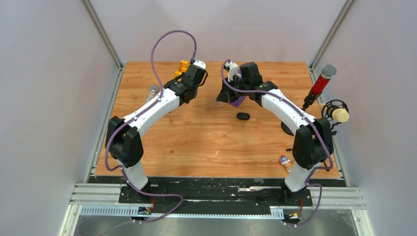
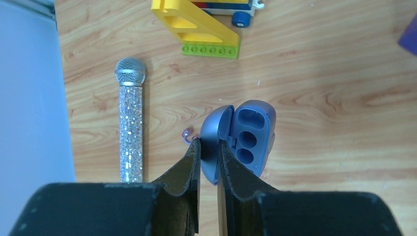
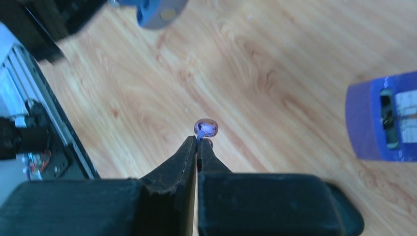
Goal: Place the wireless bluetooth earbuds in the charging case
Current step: Insert the right earbud into the right side groove of the charging case.
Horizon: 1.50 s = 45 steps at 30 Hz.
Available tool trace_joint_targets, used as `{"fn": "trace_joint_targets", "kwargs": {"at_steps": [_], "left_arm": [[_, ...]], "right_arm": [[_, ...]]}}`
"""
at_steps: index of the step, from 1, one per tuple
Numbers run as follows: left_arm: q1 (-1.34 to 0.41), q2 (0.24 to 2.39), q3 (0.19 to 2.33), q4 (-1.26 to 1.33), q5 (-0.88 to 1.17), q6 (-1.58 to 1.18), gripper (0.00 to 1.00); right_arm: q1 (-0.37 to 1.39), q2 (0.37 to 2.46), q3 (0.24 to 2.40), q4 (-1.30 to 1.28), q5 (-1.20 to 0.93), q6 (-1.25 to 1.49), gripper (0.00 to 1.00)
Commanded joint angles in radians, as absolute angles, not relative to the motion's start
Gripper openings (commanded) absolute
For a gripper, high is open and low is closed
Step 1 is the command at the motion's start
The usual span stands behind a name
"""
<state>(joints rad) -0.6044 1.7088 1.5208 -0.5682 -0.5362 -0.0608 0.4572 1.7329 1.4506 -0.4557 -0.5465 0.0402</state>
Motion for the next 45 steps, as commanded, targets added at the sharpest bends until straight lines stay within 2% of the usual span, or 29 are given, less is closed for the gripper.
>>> {"fn": "trace_joint_targets", "kwargs": {"at_steps": [1,7,12,21,28,45], "left_arm": [[-0.642,1.764,1.636,-0.66,-0.687,-0.243,0.0],[-0.696,1.773,1.651,-0.68,-0.719,-0.345,0.04],[-0.699,1.752,1.658,-0.704,-0.664,-0.426,0.05],[-0.699,1.715,1.641,-0.72,-0.613,-0.515,0.14],[-0.7,1.736,1.655,-0.742,-0.593,-0.543,0.15],[-0.701,1.711,1.657,-0.754,-0.591,-0.572,0.15]], "right_arm": [[0.462,1.693,1.478,-0.232,-0.475,0.22,0.0],[0.461,1.776,1.54,-0.168,-0.465,0.373,0.0],[0.462,1.84,1.601,-0.174,-0.509,0.46,0.0],[0.462,1.856,1.577,-0.147,-0.593,0.576,0.0],[0.465,1.873,1.571,-0.117,-0.661,0.652,0.0],[0.516,1.909,1.557,-0.128,-0.585,0.655,0.0]]}}
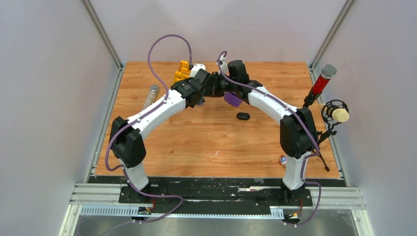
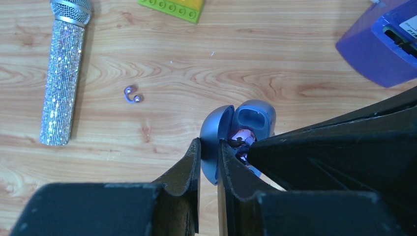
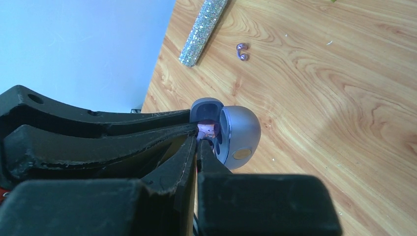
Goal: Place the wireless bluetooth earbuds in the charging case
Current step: Insert the right earbud into the right side groove of the charging case.
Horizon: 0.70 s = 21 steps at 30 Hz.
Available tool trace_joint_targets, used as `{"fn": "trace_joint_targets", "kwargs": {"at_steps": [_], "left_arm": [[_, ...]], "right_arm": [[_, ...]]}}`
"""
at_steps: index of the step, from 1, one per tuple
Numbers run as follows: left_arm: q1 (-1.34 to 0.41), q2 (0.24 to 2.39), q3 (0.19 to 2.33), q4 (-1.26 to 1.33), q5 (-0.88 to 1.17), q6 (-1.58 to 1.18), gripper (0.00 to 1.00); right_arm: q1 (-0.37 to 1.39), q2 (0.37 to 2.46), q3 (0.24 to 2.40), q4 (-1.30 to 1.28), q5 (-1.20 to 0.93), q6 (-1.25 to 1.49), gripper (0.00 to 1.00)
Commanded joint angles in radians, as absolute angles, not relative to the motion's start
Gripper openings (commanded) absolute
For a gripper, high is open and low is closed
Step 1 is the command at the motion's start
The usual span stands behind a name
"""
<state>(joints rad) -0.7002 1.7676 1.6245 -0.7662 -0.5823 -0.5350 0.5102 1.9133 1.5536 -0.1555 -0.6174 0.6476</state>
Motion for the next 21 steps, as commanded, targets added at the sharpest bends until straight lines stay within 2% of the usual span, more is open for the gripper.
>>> {"fn": "trace_joint_targets", "kwargs": {"at_steps": [1,21], "left_arm": [[-0.701,1.711,1.654,-0.753,-0.591,-0.573,0.15],[-0.701,1.713,1.64,-0.76,-0.6,-0.595,0.14]], "right_arm": [[0.516,1.909,1.558,-0.132,-0.579,0.652,0.0],[0.512,1.895,1.618,-0.178,-0.532,0.608,0.0]]}}
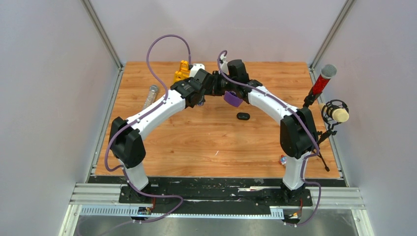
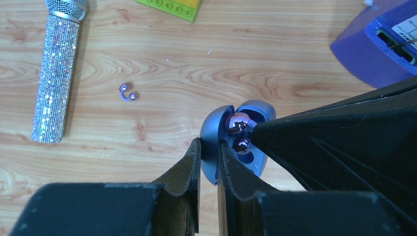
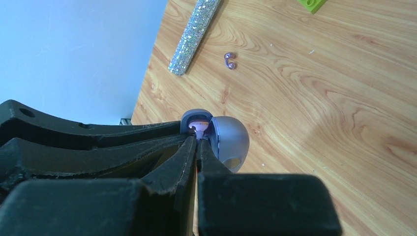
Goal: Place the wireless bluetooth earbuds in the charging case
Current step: Insert the right earbud into the right side groove of the charging case.
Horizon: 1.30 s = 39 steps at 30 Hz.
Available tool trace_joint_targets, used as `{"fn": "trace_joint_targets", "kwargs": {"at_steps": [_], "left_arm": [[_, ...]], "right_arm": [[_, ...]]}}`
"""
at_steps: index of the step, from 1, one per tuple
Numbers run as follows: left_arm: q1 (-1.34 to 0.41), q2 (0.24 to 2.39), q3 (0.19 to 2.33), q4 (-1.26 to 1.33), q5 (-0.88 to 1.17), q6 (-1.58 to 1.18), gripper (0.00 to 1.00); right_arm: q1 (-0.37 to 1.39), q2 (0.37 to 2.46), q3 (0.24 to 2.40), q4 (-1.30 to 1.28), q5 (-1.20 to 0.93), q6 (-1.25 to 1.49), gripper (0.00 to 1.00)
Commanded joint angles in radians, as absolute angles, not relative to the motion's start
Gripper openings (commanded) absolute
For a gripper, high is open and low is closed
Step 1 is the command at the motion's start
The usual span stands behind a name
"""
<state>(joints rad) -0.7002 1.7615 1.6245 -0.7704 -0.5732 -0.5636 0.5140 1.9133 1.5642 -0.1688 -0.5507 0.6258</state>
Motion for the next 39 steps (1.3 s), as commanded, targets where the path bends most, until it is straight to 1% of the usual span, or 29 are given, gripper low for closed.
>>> {"fn": "trace_joint_targets", "kwargs": {"at_steps": [1,11,24,29,35,39], "left_arm": [[-0.701,1.713,1.639,-0.758,-0.607,-0.595,0.14],[-0.701,1.717,1.638,-0.756,-0.637,-0.59,0.14],[-0.704,1.721,1.631,-0.75,-0.632,-0.584,0.13],[-0.706,1.721,1.631,-0.748,-0.633,-0.58,0.13],[-0.706,1.721,1.625,-0.747,-0.637,-0.579,0.13],[-0.706,1.723,1.627,-0.746,-0.635,-0.579,0.13]], "right_arm": [[0.512,1.892,1.617,-0.179,-0.532,0.609,0.0],[0.511,1.87,1.592,-0.177,-0.514,0.595,0.0],[0.514,1.89,1.618,-0.178,-0.553,0.598,0.0],[0.514,1.893,1.623,-0.178,-0.568,0.596,0.1],[0.514,1.899,1.638,-0.177,-0.593,0.596,0.17],[0.515,1.905,1.642,-0.177,-0.609,0.597,0.18]]}}
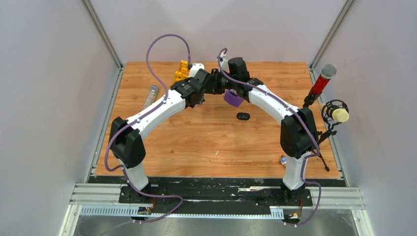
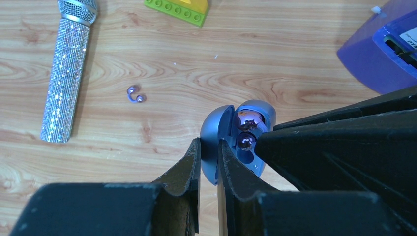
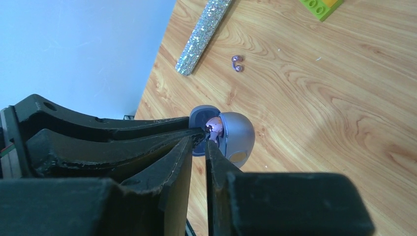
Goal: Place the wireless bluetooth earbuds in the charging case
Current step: Insert the right earbud into the right side groove of the charging case.
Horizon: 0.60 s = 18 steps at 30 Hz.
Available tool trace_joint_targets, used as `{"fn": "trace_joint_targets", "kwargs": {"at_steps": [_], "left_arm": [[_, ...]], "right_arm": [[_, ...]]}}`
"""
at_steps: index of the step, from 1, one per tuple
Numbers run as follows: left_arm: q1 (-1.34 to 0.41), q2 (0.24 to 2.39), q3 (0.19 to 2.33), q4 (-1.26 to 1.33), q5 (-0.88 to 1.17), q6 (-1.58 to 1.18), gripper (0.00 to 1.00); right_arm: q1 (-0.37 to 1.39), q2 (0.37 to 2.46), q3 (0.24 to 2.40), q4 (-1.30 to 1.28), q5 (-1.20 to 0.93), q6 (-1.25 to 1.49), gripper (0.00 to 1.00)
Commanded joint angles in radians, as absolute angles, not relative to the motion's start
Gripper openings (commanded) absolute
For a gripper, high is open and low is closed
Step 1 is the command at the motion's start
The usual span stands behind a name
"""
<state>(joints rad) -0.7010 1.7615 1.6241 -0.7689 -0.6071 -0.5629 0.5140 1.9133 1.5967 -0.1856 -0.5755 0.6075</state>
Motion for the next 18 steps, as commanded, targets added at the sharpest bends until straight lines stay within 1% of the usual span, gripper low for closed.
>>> {"fn": "trace_joint_targets", "kwargs": {"at_steps": [1,6,11,18], "left_arm": [[-0.706,1.724,1.627,-0.746,-0.634,-0.579,0.13],[-0.707,1.725,1.628,-0.746,-0.637,-0.578,0.13],[-0.707,1.72,1.626,-0.744,-0.637,-0.574,0.12],[-0.706,1.717,1.623,-0.74,-0.637,-0.573,0.12]], "right_arm": [[0.515,1.908,1.643,-0.176,-0.615,0.598,0.18],[0.521,1.911,1.636,-0.178,-0.601,0.598,0.19],[0.522,1.908,1.625,-0.177,-0.592,0.594,0.23],[0.523,1.922,1.627,-0.176,-0.599,0.599,0.25]]}}
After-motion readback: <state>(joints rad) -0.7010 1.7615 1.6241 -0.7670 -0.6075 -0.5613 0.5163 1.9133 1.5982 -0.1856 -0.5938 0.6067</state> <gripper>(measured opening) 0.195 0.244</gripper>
